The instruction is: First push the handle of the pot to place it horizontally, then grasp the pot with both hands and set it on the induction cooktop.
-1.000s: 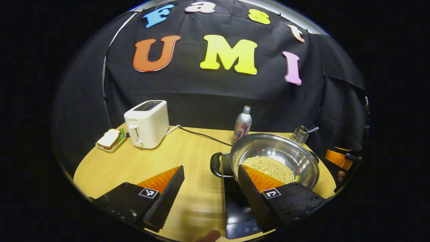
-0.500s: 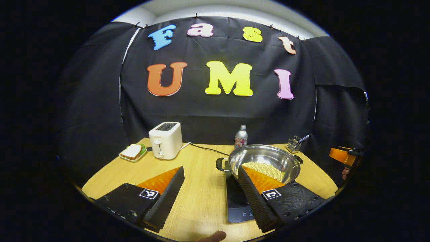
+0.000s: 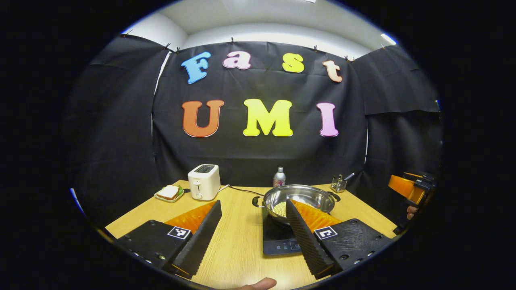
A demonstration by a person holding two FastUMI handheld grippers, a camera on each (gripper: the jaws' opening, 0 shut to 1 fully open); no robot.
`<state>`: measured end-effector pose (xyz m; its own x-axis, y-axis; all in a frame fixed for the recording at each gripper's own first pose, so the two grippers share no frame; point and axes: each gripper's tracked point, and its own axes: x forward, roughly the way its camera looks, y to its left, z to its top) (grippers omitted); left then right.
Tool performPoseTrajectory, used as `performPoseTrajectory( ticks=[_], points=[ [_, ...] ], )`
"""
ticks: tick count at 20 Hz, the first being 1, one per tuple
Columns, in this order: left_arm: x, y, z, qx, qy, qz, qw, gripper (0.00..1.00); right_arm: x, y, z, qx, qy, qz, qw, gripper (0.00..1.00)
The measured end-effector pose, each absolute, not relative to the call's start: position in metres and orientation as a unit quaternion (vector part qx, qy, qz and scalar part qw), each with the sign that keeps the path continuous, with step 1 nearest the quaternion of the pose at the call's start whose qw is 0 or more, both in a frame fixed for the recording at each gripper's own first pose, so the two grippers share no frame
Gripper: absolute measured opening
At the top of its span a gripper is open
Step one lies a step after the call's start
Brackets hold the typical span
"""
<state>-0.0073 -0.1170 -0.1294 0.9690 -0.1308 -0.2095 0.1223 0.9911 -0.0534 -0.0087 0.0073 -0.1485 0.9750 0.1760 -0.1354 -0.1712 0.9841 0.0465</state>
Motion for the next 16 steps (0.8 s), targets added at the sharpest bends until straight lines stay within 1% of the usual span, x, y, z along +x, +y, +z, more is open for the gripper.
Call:
performPoseTrajectory(
  ticks=[1,2,3,4,7,10,12,14,15,16],
  points=[
    [-0.017,-0.117,-0.119,-0.023,0.095,-0.068,0.993,0.95,-0.019,0.007,-0.137,0.018,0.06,0.087,0.994,0.96],
    [-0.025,-0.116,-0.11,-0.023,0.087,-0.071,0.993,0.95,-0.03,0.005,-0.126,0.018,0.051,0.082,0.995,0.99],
    [-0.033,-0.113,-0.102,-0.023,0.081,-0.07,0.994,0.95,-0.038,0.002,-0.116,0.018,0.039,0.078,0.996,0.96],
    [-0.042,-0.11,-0.092,-0.02,0.072,-0.069,0.995,0.95,-0.048,0.001,-0.105,0.015,0.032,0.075,0.997,0.96],
    [-0.06,-0.096,-0.059,-0.01,0.038,-0.053,0.998,0.95,-0.074,-0.003,-0.072,0.007,0.0,0.069,0.998,0.96],
    [-0.072,-0.091,-0.045,-0.003,0.022,-0.05,0.999,0.95,-0.095,-0.011,-0.046,-0.01,-0.036,0.05,0.998,0.96],
    [-0.08,-0.09,-0.043,-0.01,0.024,-0.052,0.998,0.95,-0.103,-0.019,-0.045,-0.028,-0.04,0.027,0.998,0.96],
    [-0.087,-0.09,-0.045,-0.023,0.027,-0.058,0.998,0.95,-0.109,-0.018,-0.054,-0.025,-0.023,0.025,0.999,0.96],
    [-0.089,-0.089,-0.048,-0.028,0.031,-0.061,0.997,0.95,-0.111,-0.016,-0.06,-0.019,-0.012,0.03,0.999,0.99],
    [-0.091,-0.091,-0.053,-0.032,0.037,-0.066,0.997,0.84,-0.111,-0.015,-0.066,-0.015,-0.002,0.035,0.999,0.96]
  ],
)
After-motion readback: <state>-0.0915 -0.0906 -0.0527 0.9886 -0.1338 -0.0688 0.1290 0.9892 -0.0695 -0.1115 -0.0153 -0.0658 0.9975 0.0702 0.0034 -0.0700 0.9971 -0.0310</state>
